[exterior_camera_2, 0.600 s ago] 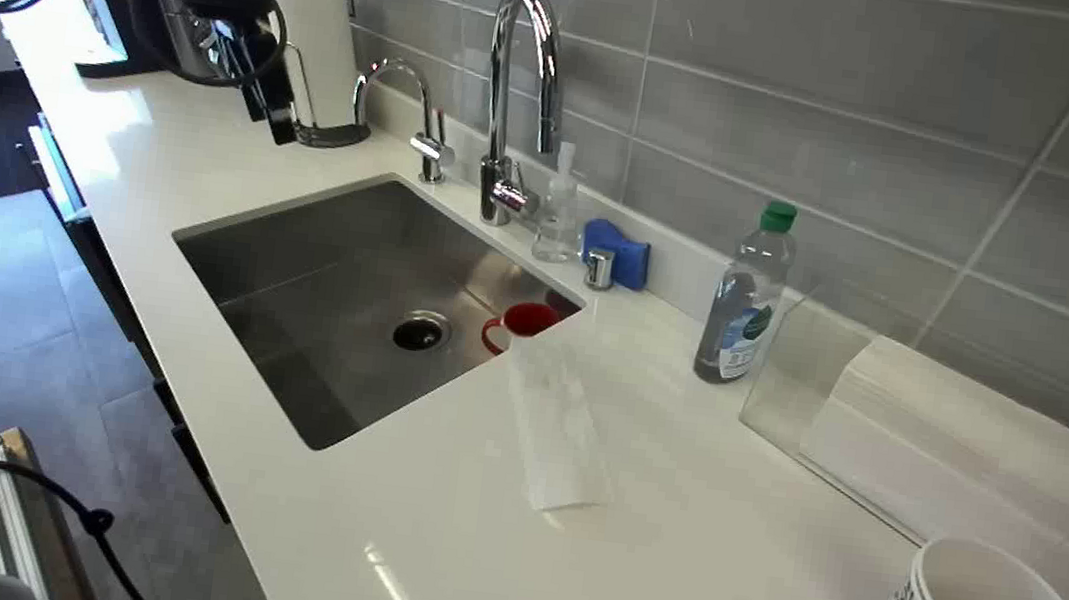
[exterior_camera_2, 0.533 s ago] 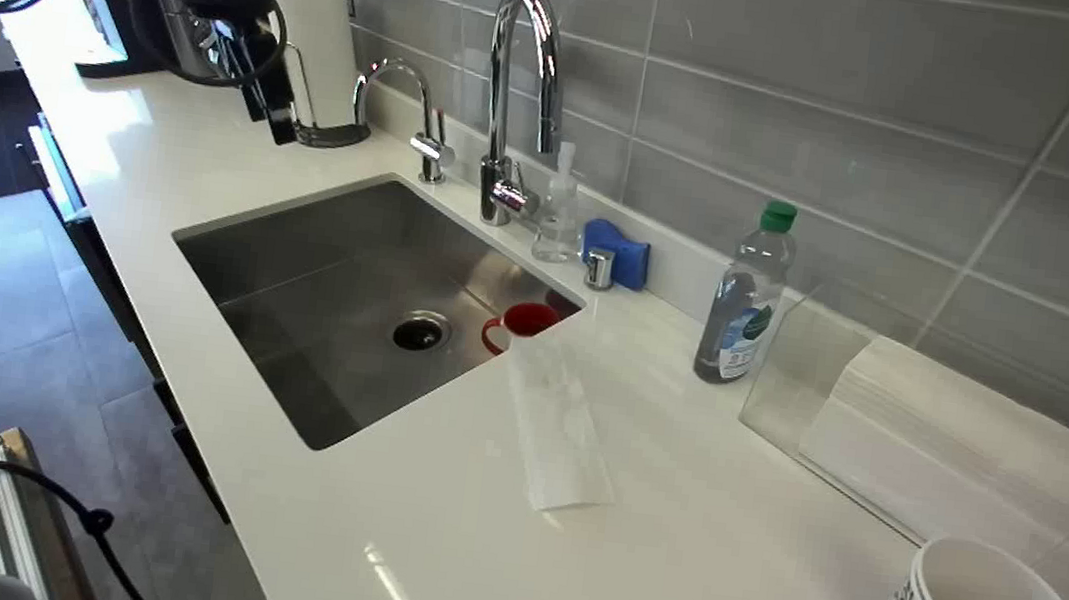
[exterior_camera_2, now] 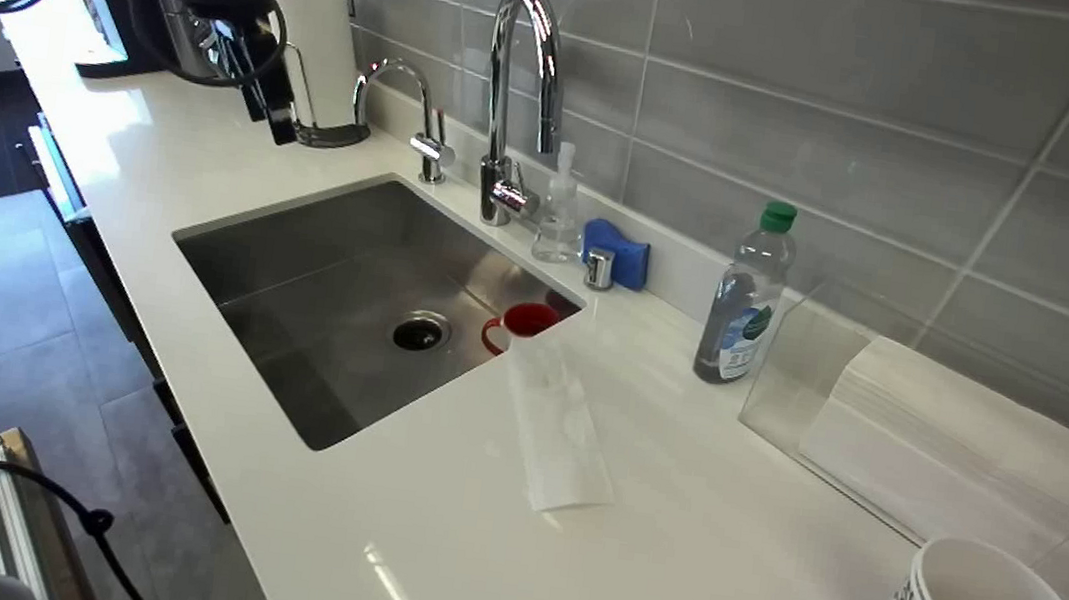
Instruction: Pour the liquid out of the mug in the sink then place the mug on the right side of the counter.
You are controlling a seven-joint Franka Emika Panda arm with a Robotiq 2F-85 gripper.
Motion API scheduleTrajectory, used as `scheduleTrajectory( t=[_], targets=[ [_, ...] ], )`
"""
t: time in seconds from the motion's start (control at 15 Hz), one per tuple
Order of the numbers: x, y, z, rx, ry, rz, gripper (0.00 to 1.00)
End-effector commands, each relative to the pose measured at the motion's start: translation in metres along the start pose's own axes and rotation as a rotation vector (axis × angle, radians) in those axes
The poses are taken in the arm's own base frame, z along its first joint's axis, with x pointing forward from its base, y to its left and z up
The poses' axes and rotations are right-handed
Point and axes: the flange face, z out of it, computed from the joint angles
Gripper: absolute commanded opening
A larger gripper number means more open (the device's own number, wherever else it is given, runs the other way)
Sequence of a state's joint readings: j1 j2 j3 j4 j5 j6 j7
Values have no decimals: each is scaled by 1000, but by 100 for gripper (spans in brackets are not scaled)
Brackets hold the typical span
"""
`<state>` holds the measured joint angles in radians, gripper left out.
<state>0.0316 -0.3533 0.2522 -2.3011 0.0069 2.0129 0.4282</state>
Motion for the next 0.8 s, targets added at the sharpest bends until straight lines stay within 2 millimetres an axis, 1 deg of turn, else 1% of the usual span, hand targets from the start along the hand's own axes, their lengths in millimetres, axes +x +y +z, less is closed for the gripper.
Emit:
scheduleTrajectory(
  t=[0.0, 0.07, 0.13, 0.27, 0.47, 0.6, 0.67, 0.73],
  targets=[
    [0, 0, -1, 0, -1, 0, 100],
    [5, 0, 1, 8, -1, 44, 100],
    [16, 2, 4, 15, -15, 155, 100],
    [35, 9, 15, 33, 8, 250, 100],
    [63, 33, 33, 75, 49, 401, 100],
    [81, 50, 54, 88, 74, 505, 100],
    [91, 56, 67, 91, 77, 560, 100],
    [97, 58, 80, 94, 93, 610, 100]
  ],
)
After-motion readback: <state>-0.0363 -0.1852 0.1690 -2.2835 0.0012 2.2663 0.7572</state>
